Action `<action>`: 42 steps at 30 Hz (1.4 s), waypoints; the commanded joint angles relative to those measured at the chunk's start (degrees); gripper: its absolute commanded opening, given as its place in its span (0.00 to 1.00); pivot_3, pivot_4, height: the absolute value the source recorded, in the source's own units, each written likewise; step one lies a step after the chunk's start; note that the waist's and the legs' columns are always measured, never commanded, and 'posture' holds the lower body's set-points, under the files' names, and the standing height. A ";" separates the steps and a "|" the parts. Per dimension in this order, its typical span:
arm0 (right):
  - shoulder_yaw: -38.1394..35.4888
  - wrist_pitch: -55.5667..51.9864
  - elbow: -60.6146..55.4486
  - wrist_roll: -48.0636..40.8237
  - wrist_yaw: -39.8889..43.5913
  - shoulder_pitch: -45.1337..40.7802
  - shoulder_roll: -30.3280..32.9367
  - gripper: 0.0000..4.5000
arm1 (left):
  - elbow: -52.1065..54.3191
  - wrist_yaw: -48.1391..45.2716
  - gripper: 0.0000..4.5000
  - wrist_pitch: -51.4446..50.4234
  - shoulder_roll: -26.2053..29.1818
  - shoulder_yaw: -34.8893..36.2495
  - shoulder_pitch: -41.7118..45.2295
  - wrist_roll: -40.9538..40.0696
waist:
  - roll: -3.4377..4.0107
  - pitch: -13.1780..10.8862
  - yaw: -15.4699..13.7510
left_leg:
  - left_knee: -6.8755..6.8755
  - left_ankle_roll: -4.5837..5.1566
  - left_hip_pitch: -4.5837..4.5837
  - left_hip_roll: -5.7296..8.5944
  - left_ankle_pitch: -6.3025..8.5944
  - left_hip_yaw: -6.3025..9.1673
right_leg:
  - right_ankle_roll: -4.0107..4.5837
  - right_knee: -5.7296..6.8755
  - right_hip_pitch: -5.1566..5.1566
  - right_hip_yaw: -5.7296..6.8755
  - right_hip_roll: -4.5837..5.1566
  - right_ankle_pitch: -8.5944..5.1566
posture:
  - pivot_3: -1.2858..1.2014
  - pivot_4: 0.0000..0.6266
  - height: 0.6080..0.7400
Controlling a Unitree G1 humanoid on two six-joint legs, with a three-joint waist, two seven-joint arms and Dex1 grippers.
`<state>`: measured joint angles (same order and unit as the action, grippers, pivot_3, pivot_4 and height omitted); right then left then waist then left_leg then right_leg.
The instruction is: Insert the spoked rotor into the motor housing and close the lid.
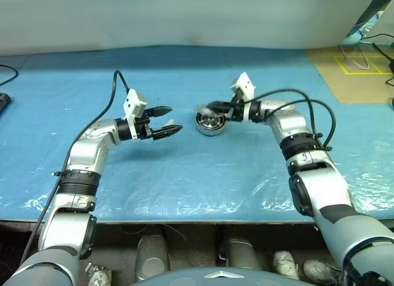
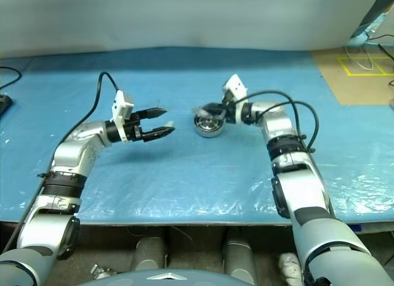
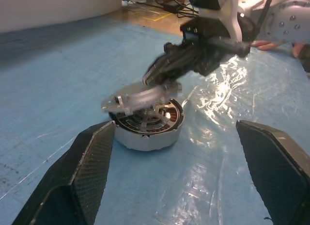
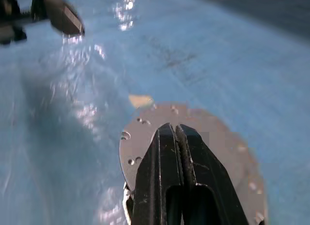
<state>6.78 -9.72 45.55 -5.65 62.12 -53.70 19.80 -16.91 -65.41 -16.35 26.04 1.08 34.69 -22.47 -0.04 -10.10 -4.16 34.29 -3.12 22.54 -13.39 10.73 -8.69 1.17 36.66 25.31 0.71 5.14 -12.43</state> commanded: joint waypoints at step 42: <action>1.09 4.82 -11.81 3.45 -20.94 10.67 -6.14 0.99 | 6.79 1.42 0.93 -1.48 1.35 0.73 -4.23 -2.33 | -0.02 0.01 0.30 | -1.10 -0.21 -0.50 0.26 0.03 -0.25 | -0.08 -0.89 -0.28 -0.22 -0.06 0.01 | 0.52 0.24 1.00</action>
<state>7.49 -5.91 33.49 -2.65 40.54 -42.59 13.45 -12.47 -64.10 -18.16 26.97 0.82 30.65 -23.89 -0.06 -10.09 -3.86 33.18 -3.31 22.04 -13.14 10.75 -8.93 1.10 35.76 25.03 0.50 5.08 -12.42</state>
